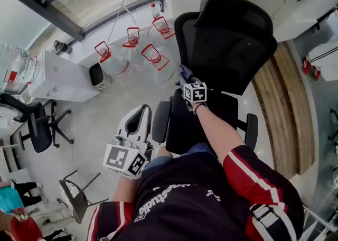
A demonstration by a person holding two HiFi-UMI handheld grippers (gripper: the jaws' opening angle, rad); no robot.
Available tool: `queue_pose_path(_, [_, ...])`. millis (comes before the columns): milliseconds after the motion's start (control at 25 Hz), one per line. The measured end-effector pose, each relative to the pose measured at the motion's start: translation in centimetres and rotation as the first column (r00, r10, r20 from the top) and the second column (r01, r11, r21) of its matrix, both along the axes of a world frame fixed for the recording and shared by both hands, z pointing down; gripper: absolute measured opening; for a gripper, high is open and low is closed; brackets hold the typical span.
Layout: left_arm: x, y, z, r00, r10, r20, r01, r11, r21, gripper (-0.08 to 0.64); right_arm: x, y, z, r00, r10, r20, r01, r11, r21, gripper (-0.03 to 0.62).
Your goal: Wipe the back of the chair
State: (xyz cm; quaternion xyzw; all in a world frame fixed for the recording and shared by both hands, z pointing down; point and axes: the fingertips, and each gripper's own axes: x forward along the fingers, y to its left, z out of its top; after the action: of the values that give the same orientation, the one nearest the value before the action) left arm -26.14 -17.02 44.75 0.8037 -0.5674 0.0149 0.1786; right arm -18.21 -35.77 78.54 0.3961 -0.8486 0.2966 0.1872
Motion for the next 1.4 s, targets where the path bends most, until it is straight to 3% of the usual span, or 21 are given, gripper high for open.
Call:
queue_pose_path(320, [-2.4, -2.0, 1.1, 1.0, -0.01, 0.006, 0.01, 0.999, -0.032, 0.025, -0.5, -3.4, 2.7, 0.999, 0.022, -0.035, -0.023, 0.999, -0.025, 0.058])
queue_pose_path(760, [-3.0, -1.8, 1.6, 0.999, -0.028, 0.02, 0.029, 0.998, -0.053, 0.026, 0.3, -4.9, 4.6, 0.994, 0.033, -0.1, -0.036, 0.999, -0.027, 0.058])
queue_pose_path(1400, [5.2, -1.3, 1.5, 0.998, 0.055, 0.034, -0.053, 0.998, -0.044, 0.026, 15.1, -5.2, 5.0, 0.97, 0.166, -0.176, -0.169, 0.986, -0.003, 0.058])
